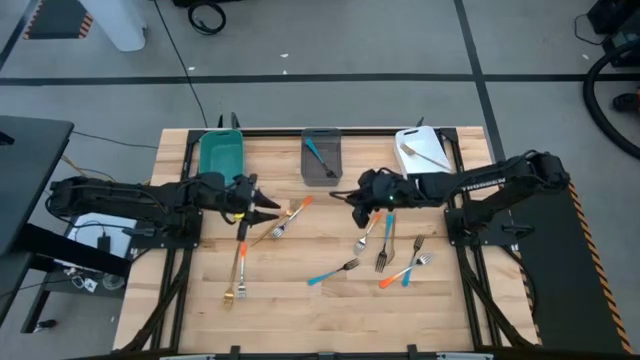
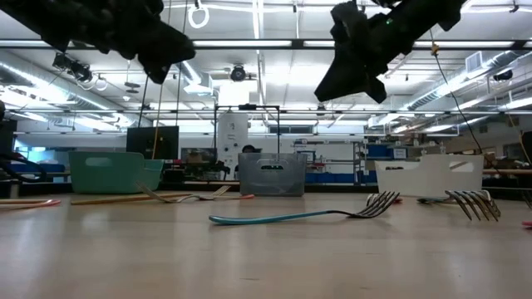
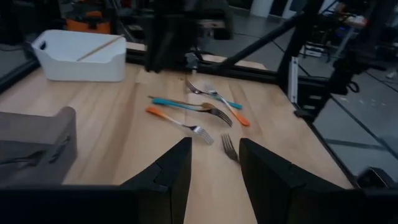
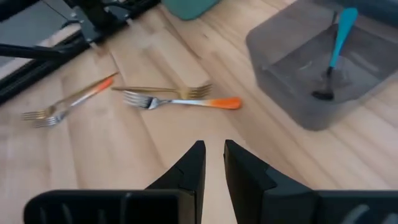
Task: Sort silverware by color (type)
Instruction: Put the bottom left gold fork into the white bin
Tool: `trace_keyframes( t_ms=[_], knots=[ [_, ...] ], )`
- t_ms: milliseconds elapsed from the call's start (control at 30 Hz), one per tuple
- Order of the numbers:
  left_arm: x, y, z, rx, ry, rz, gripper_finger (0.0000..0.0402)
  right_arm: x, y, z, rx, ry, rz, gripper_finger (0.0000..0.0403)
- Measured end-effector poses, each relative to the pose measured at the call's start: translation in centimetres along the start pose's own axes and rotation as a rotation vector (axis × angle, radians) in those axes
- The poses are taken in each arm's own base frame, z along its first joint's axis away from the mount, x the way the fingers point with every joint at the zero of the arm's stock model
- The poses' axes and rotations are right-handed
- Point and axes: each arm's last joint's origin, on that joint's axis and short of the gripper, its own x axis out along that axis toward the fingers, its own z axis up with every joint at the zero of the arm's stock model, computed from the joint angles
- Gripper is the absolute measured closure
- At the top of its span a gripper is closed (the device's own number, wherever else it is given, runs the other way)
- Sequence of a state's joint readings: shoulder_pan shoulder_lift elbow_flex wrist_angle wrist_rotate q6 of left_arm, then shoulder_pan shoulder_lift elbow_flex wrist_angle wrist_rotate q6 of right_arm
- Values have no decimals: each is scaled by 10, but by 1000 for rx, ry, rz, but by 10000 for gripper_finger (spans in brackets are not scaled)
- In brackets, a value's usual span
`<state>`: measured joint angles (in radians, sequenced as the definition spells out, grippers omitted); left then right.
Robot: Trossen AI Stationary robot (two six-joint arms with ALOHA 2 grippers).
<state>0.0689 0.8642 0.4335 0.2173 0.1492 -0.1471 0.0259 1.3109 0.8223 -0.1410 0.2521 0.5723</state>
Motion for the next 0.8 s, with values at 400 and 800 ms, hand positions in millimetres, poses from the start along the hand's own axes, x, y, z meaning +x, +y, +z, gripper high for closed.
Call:
trace_keyframes(
  t_ms=[400, 800],
  knots=[
    [0, 0, 0, -97, -4, 10, 259, 10, 40, -24, -69, -111, -2, 337],
    [-1, 2, -12, -123, 119, 40, 259, 32, 57, -60, -110, 2, 41, 337]
  ],
)
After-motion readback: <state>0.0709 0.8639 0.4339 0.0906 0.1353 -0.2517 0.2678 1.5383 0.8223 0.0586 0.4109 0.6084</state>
